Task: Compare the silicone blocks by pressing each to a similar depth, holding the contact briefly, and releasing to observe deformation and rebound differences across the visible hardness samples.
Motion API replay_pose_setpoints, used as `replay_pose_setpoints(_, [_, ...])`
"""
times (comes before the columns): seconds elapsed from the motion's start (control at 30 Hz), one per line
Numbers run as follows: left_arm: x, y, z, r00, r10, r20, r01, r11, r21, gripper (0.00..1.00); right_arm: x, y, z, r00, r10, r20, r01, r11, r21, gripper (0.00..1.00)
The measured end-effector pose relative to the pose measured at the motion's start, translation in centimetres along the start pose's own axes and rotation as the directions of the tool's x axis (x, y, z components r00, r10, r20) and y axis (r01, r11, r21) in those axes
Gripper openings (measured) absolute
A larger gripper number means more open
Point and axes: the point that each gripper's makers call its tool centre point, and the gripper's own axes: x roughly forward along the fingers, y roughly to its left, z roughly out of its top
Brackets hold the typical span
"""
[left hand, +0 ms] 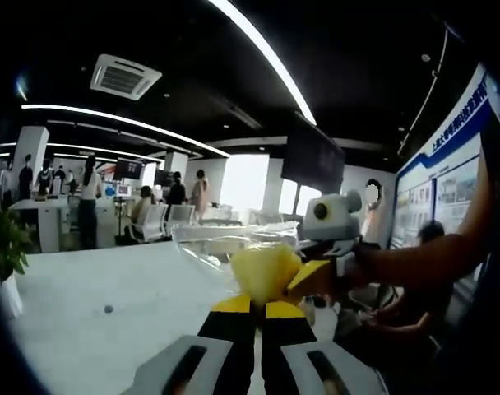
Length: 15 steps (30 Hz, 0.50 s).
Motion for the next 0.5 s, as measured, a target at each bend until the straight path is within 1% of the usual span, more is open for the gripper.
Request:
replay_pose_setpoints(0.03, [-0.06,0.12,-0.01,1.000,0.002,-0.001,-0.002,1.000,0.000,0.00,0.08,0.42,-0.01,1.000,0.025,0.001,-0.025,0.999,0.024,0.31])
replay_pose_setpoints(0.07, [-0.11,0.17,0.00,1.000,0.001,0.000,-0.001,1.000,-0.004,0.00,0.10,0.62,-0.08,0.999,0.034,-0.002,-0.034,0.999,0.041,0.31])
replay_pose_setpoints(0.1, [-0.19,0.20,0.01,1.000,0.001,0.001,-0.001,1.000,-0.007,0.00,0.13,0.30,0.01,1.000,0.018,0.003,-0.018,1.000,0.025,0.31])
replay_pose_setpoints(0.3, [-0.22,0.20,-0.08,1.000,-0.007,-0.005,0.007,1.000,-0.008,0.00,0.17,0.34,-0.13,1.000,0.028,-0.007,-0.028,0.999,0.042,0.26])
replay_pose_setpoints(0.37, [-0.21,0.26,-0.08,1.000,-0.008,-0.006,0.008,1.000,-0.008,0.00,0.20,0.34,-0.14,1.000,0.027,-0.007,-0.027,0.999,0.036,0.24])
replay_pose_setpoints(0.4, [-0.22,0.30,-0.09,1.000,-0.008,-0.007,0.008,1.000,-0.009,0.00,0.26,0.32,-0.17,1.000,0.022,-0.007,-0.022,1.000,0.000,0.24])
replay_pose_setpoints(0.43, [-0.23,0.35,-0.11,1.000,-0.008,-0.008,0.008,1.000,-0.008,0.00,0.27,0.30,-0.18,1.000,0.017,-0.006,-0.017,1.000,-0.011,0.22])
replay_pose_setpoints(0.5, [-0.26,0.31,-0.12,1.000,-0.009,-0.007,0.009,1.000,-0.004,0.00,0.27,0.18,-0.21,1.000,0.013,-0.011,-0.013,1.000,-0.013,0.19])
